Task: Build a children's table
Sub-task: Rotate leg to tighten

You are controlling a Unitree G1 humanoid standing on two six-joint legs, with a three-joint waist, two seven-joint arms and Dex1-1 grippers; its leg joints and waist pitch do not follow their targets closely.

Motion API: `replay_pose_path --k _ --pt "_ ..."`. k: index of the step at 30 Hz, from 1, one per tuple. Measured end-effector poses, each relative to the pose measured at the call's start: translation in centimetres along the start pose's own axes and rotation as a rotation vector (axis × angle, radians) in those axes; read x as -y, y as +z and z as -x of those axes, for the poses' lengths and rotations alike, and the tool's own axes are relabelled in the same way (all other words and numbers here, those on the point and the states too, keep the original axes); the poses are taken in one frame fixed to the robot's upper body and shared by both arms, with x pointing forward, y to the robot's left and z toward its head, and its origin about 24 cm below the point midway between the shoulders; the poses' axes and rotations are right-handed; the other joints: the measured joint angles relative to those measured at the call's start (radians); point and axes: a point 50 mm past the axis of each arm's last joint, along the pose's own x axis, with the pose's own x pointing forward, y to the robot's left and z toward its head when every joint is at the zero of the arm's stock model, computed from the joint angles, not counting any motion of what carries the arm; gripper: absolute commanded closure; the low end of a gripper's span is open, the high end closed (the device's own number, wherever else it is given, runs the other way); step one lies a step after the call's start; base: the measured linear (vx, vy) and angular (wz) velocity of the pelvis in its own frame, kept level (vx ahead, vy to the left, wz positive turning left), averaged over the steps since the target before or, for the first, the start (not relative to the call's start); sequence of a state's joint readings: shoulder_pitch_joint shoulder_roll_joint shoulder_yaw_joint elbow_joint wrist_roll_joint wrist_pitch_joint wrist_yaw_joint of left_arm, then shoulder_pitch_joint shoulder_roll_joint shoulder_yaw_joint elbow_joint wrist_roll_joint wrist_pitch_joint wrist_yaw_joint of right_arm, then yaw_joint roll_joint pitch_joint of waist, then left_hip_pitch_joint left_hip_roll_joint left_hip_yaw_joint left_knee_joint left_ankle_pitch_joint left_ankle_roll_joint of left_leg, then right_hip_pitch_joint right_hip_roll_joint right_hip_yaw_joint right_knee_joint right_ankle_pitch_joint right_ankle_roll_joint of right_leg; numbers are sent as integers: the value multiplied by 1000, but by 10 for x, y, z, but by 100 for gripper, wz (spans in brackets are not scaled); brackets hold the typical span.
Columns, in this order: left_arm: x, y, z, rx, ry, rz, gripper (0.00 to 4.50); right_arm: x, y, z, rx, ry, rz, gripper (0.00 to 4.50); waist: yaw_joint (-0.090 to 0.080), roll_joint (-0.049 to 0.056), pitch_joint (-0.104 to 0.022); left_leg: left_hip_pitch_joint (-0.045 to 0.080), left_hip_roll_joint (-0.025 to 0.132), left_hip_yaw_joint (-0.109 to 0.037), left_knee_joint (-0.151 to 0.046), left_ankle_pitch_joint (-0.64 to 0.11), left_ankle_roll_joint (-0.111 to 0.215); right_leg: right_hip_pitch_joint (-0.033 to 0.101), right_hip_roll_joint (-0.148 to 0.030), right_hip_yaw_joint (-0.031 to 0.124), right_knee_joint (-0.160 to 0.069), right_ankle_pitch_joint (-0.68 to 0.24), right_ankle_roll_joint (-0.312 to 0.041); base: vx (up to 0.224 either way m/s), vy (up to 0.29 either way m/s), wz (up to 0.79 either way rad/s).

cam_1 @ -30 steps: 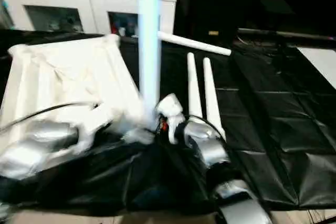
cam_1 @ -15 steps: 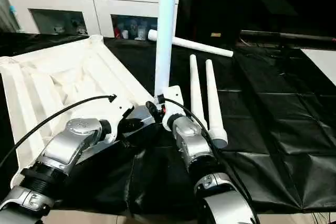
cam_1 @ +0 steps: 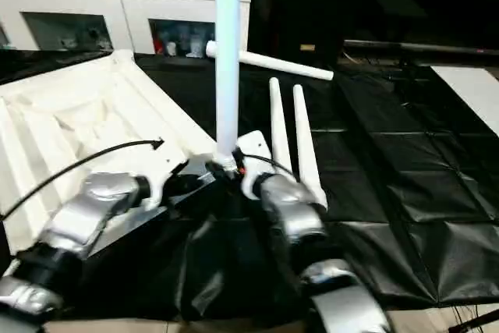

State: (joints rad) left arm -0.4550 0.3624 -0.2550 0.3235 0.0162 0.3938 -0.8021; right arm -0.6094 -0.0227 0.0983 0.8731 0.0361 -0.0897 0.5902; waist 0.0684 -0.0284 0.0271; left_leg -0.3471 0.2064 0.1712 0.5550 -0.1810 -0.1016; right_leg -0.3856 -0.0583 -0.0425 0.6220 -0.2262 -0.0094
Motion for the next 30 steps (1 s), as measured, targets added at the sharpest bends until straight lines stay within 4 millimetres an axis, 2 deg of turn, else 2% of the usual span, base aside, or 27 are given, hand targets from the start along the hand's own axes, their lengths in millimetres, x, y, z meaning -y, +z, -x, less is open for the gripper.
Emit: replay_pose_path --k 4,8,12,17,18,21,23,30 --pt "-3 -8 18 5 -79 -57 450 1 -1 13 -7 170 68 62 1 -1 1 -3 1 0 0 -3 4 -1 1 -3 -1 -3 -4 0 0 0" --pt "2 -14 32 -3 -205 -53 450 -3 -2 23 -29 341 137 62 13 -2 2 -2 1 0 1 -3 6 -1 0 -3 -4 -3 -4 0 0 0" --pt "7 -16 36 -14 -271 -65 450 -8 1 24 -24 413 163 62 26 -2 3 -3 1 0 3 -4 6 -1 -1 -3 -5 -2 -4 0 0 0" --pt "7 -16 37 -14 -278 -71 450 -7 1 26 -30 431 168 62 25 -3 3 -3 1 0 5 -4 6 -1 -1 -3 -5 -2 -4 0 0 0" --pt "7 -16 37 -15 -279 -71 450 -7 1 26 -31 435 167 87 25 -3 3 -3 1 0 5 -4 6 -1 -1 -3 -5 -2 -4 0 0 0" --pt "7 -16 38 -18 -288 -72 450 -6 1 26 -29 437 151 98 25 -3 3 -3 1 0 5 -4 6 -1 -1 -3 -5 -2 -4 0 0 0" --pt "7 -16 38 -18 -290 -72 450 -6 0 26 -29 438 141 130 25 -3 3 -3 1 0 5 -4 6 0 -1 -3 -5 -2 -4 0 0 0" --pt "8 -16 38 -19 -294 -72 450 -5 0 27 -28 432 135 175 27 -3 3 -3 1 0 6 -4 6 0 -1 -3 -4 -2 -4 0 0 0"
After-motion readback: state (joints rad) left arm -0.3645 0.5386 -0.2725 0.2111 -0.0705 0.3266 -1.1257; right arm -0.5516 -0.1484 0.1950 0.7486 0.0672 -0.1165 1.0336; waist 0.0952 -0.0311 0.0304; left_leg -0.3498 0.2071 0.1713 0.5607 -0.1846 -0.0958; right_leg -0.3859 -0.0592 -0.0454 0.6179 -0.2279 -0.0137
